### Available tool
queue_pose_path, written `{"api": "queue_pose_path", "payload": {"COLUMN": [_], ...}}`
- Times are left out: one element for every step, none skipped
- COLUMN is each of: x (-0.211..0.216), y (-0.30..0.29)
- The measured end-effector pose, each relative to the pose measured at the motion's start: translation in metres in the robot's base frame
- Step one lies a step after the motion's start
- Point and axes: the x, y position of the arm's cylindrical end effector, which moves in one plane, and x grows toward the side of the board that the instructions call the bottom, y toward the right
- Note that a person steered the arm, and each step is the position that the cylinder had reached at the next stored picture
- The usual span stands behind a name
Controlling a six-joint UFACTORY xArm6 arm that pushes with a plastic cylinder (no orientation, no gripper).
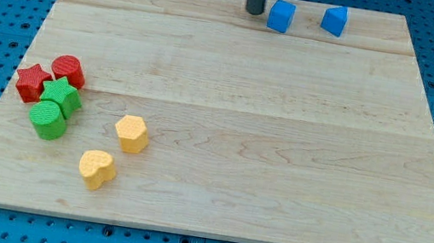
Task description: Push the red star closer to blue cube
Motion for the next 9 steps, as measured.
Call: {"api": "queue_pose_path", "payload": {"x": [0.015, 0.028, 0.073, 0.114, 0.131, 0.131, 0.174, 0.228, 0.245], "y": [-0.003, -0.097, -0.189, -0.295, -0.359, -0.359, -0.358, -0.351, -0.349]}}
